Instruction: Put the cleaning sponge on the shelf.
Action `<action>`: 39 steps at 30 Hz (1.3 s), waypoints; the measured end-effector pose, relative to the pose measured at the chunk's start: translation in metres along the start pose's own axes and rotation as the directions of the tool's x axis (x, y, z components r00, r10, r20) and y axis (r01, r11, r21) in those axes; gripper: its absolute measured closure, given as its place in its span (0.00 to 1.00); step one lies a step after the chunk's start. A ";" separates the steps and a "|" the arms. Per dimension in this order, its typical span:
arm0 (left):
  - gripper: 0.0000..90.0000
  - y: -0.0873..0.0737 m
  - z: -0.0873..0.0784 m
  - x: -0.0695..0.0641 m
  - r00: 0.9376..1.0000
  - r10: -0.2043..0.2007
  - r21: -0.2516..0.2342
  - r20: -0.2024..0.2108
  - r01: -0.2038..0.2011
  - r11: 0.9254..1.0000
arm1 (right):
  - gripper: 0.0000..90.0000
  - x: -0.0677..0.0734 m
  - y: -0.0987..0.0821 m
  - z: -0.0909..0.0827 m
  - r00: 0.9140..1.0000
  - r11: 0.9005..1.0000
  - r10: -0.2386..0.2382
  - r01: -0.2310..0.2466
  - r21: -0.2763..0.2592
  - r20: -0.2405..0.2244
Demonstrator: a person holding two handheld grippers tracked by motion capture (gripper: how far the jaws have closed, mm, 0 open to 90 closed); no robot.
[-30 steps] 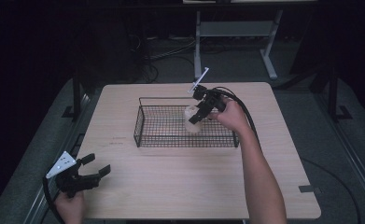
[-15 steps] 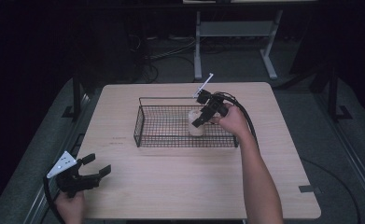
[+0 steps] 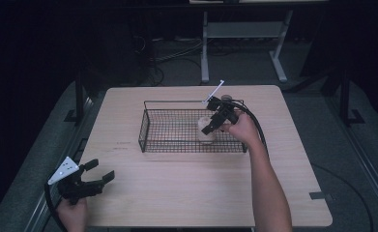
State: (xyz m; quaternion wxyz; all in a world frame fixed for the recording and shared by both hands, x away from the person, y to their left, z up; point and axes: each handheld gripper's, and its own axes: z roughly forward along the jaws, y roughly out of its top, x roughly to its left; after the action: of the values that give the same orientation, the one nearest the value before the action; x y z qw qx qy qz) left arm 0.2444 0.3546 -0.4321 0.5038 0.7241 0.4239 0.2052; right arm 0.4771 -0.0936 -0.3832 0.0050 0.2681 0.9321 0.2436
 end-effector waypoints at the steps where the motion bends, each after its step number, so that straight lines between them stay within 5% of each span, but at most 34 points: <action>1: 0.15 0.000 0.000 0.000 1.000 -0.001 0.001 0.000 0.001 1.000 | 0.31 -0.001 -0.002 0.000 1.000 1.000 0.000 0.000 0.000 0.001; 12: 0.15 0.000 0.001 -0.001 1.000 0.000 0.003 0.002 0.000 1.000 | 0.28 -0.004 -0.016 0.006 1.000 0.999 0.027 -0.027 0.016 0.001; 39: 0.15 0.000 0.002 -0.002 1.000 0.005 0.009 0.003 -0.005 1.000 | 0.20 0.003 -0.021 -0.020 1.000 0.999 0.023 -0.023 -0.037 0.001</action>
State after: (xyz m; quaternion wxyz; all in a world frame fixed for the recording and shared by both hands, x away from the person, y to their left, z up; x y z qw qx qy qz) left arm 0.2451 0.3518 -0.4327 0.5008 0.7277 0.4223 0.2035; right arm 0.4607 -0.1168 -0.3747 0.0077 0.2790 0.9242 0.2608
